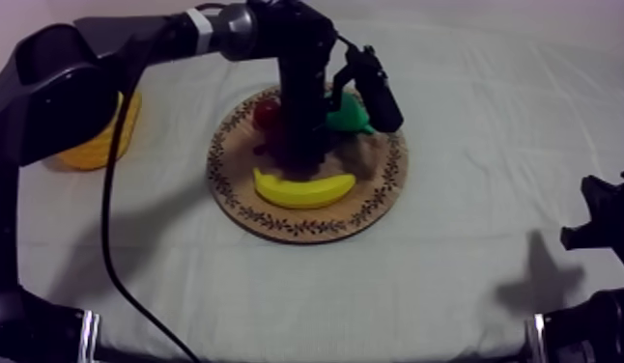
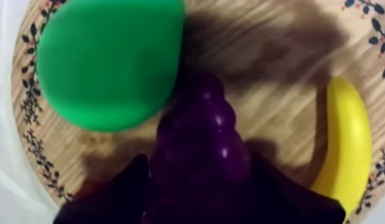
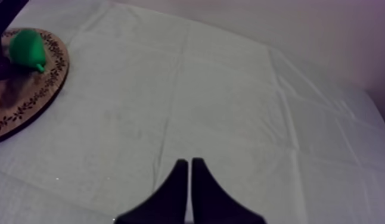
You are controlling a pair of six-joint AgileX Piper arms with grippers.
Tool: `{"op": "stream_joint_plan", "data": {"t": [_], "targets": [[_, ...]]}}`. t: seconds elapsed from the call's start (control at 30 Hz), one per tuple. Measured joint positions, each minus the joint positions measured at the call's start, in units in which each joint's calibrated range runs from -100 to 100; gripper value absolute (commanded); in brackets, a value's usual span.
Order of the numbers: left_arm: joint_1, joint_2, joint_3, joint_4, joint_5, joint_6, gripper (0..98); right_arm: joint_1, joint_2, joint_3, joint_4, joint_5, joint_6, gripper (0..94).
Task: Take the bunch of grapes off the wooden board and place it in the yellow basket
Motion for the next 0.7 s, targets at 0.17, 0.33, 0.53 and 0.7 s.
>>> {"op": "stream_joint_plan", "data": {"t": [0.17,0.33,0.53,0.7], "targets": [[0.1,-5.4,3.3,-0.23,-0.2,0.2,28.5,0.0,0.0,0.0,0.0,0.0,0.0,0.3],[0.6,-12.0,5.6,-0.37,0.9,0.5,29.2,0.0,0.0,0.0,0.0,0.0,0.0,0.3],[1.5,-20.2,5.9,-0.48,3.8,1.3,30.2,0.0,0.0,0.0,0.0,0.0,0.0,0.3],[1.6,-25.3,5.9,-0.25,6.6,2.3,31.2,0.0,0.0,0.0,0.0,0.0,0.0,0.3]]}}
